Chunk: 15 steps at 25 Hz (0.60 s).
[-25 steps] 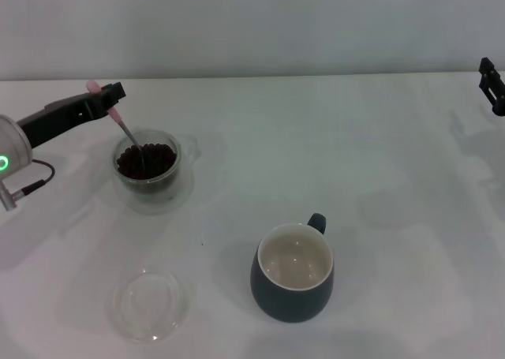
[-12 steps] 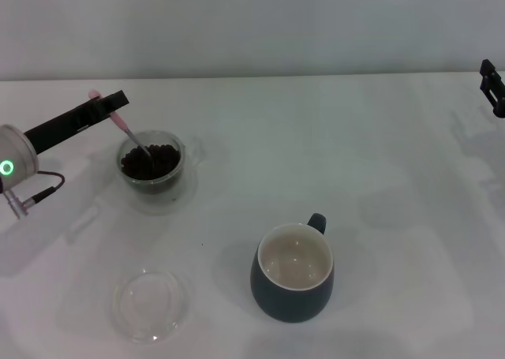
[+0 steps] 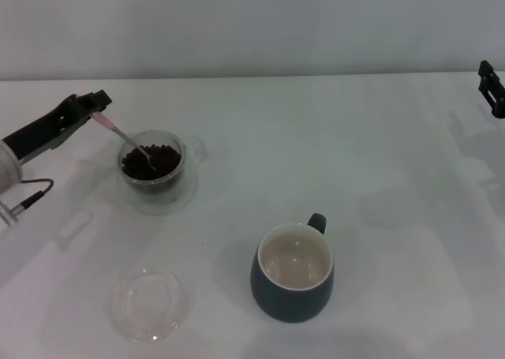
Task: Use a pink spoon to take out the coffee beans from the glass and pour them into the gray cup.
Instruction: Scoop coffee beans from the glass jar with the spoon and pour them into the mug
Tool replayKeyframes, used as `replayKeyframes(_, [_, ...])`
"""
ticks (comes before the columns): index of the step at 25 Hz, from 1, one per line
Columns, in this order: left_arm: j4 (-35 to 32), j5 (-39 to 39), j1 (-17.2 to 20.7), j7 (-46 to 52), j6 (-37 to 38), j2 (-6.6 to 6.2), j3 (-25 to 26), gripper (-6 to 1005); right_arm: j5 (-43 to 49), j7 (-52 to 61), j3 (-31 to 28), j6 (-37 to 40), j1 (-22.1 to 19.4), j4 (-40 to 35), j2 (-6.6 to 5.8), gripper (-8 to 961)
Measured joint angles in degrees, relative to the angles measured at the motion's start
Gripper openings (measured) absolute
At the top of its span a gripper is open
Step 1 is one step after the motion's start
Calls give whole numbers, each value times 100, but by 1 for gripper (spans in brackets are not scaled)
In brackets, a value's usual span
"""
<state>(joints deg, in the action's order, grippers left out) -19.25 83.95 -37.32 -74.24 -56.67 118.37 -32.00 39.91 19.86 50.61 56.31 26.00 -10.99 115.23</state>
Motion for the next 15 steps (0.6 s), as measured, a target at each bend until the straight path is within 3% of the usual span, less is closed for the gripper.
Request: replayKeyframes(15, [1,1001,582,113,-863,-23,1,133,14,0,40,-6,12,-35,0,554])
